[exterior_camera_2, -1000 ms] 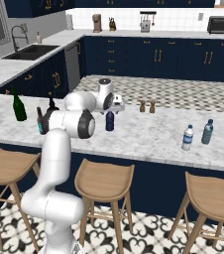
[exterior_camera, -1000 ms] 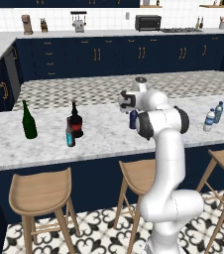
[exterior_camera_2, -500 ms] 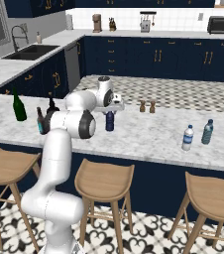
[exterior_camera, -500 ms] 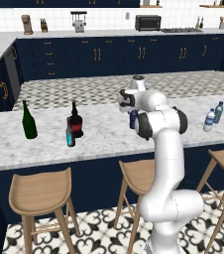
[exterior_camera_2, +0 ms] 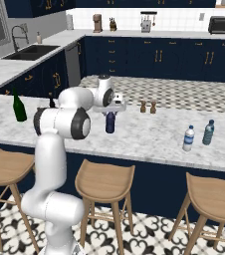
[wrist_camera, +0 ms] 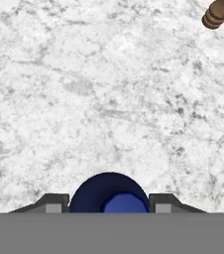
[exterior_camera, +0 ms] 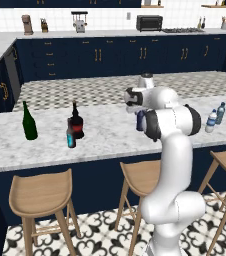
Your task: Move the plastic bottles in the middle to the plastics group, and the glass bottles in the middle to the glass group.
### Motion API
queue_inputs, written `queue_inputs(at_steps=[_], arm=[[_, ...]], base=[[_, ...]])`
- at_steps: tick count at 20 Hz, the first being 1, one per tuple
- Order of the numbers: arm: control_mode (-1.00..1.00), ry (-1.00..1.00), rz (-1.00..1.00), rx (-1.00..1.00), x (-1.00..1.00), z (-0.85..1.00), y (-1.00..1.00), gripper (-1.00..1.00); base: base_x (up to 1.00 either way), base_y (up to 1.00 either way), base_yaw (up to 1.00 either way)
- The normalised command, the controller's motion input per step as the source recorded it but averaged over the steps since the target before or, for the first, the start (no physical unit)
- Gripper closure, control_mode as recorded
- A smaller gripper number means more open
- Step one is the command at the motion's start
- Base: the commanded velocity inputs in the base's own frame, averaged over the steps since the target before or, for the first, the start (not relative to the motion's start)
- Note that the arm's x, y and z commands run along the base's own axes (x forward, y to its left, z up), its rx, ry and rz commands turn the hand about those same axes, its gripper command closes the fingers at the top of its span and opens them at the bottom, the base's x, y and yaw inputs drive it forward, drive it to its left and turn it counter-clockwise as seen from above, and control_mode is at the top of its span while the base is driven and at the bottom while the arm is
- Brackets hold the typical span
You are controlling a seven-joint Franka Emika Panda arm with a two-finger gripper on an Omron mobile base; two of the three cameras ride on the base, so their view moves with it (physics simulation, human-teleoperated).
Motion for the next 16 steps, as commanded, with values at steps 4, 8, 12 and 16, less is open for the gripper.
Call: queue_inputs(at_steps=[4, 8, 12, 16], arm=[[-1.0, -0.02, -0.01, 0.0, -0.61, 0.55, -0.35, 1.0], [-1.0, -0.08, -0.01, 0.0, -0.67, 0.39, -0.44, 1.0], [-1.0, -0.04, 0.0, 0.0, -0.67, 0.4, -0.46, 1.0], [-1.0, -0.02, 0.0, 0.0, -0.66, 0.45, -0.51, 1.0]], base=[[0.0, 0.0, 0.0], [0.0, 0.0, 0.0], [0.0, 0.0, 0.0], [0.0, 0.0, 0.0]])
